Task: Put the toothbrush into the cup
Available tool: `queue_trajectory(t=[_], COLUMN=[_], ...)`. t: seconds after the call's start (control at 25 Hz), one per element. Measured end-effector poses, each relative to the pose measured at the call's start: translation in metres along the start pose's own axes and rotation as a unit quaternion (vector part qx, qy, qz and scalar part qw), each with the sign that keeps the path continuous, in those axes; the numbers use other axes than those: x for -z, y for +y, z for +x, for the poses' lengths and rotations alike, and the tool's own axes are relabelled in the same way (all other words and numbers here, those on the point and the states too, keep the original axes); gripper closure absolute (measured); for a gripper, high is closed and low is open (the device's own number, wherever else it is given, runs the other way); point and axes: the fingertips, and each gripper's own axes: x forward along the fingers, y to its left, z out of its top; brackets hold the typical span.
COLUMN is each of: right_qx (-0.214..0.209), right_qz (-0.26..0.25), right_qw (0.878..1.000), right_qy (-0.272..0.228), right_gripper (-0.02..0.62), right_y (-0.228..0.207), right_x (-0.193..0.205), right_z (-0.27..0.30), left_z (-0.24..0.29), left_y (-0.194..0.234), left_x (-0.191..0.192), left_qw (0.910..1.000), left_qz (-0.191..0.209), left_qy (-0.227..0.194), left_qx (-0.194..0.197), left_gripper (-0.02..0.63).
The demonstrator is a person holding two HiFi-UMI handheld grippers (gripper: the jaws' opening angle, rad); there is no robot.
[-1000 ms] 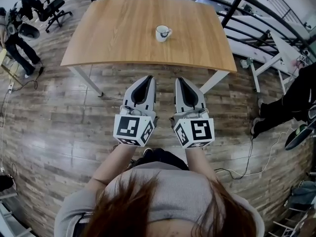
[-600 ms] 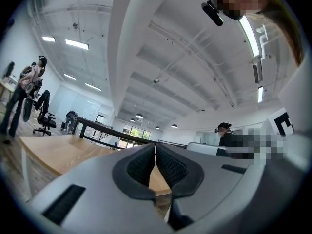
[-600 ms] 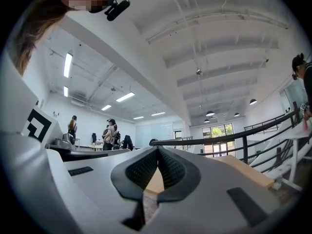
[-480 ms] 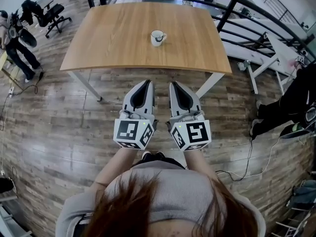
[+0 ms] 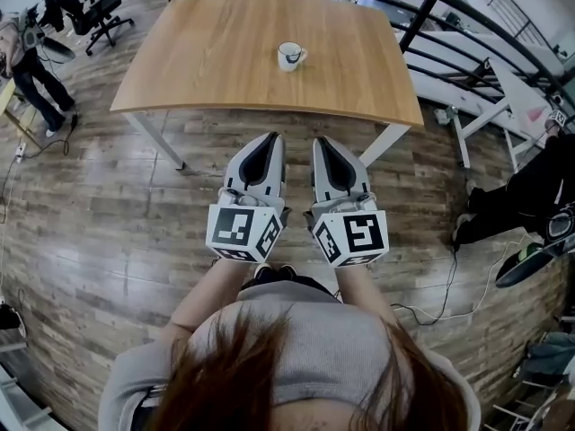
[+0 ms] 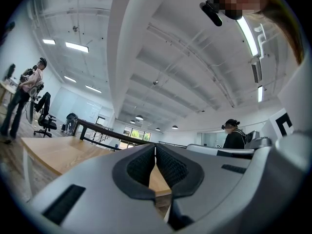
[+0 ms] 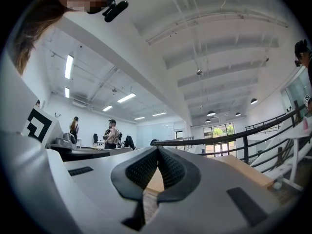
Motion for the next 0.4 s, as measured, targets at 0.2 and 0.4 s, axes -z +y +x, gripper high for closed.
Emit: queue_trajectory(t=[0.2,0.4], right_qx=[-0.006,-0.007], right_qz=[-0.001,0.003], right_qw=[1.0,1.0], right_qy=[0.001,-0.004], right_gripper=[0.581,0.581], right_y=[0.001,-0.002], right_x=[0.0,-0.003], right_z=[-0.009,-0.016], left_z=[-0.005,-0.007], left_y=[-0.008,-0.015], left_x=[0.003,0.0], left_qw=[1.0,1.0], left_qz=[0.0,0.0], left_qy=[0.001,-0.002], left_qx=[-0.002,-0.004], left_gripper=[0.598,0.598])
